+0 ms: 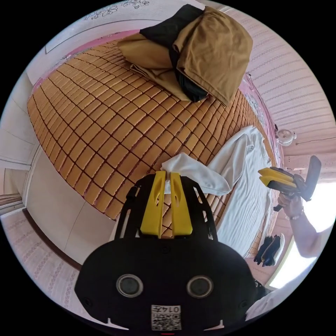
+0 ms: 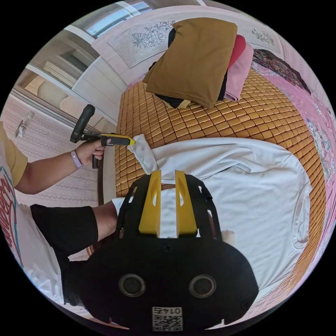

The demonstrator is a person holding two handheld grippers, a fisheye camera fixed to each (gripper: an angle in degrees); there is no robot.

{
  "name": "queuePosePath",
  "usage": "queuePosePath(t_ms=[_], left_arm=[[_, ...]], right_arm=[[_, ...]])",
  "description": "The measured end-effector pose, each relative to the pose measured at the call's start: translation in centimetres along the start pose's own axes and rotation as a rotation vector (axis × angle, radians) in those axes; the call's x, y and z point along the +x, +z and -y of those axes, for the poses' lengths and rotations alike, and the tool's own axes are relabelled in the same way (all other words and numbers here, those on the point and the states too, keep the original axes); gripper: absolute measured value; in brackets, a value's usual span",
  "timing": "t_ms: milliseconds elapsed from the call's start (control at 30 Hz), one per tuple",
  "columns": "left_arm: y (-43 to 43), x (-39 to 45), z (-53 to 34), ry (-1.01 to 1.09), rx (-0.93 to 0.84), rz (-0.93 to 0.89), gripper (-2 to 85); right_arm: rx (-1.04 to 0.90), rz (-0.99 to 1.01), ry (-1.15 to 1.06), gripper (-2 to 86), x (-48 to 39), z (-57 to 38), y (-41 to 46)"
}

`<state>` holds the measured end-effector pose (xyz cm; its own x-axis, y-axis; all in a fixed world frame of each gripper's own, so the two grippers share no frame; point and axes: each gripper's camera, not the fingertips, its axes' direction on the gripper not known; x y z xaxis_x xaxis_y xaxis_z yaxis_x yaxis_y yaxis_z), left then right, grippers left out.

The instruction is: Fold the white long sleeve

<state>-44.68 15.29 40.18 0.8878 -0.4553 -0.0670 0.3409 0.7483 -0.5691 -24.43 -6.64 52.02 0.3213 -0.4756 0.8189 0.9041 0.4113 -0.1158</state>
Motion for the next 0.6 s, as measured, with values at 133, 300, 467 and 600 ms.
queuePosePath(t_ms=[133, 300, 467, 600], left_arm=[[-6.8, -1.8, -2.3, -0.005, 0.265, -0.060, 0.3], [-9.5, -5.9, -6.2, -0.065, 0.293, 0.012, 4.5], [-7.9, -8.4, -6.3, -0.154, 0.240, 0.002, 5.3], [-5.8, -8.7, -3.5, -0.160, 0.202, 0.007, 6.6]], right_arm=[[0.053, -0.022, -0.001, 6.4, -0.5, 1.1, -0.5], [0.074, 0.008, 0.001, 5.9, 0.2, 3.0, 0.4], [0.017, -0.052, -0.023, 6.4, 1.0, 6.1, 2.5], [-0.006, -0.108, -0.043, 6.8, 1.3, 9.2, 4.0]])
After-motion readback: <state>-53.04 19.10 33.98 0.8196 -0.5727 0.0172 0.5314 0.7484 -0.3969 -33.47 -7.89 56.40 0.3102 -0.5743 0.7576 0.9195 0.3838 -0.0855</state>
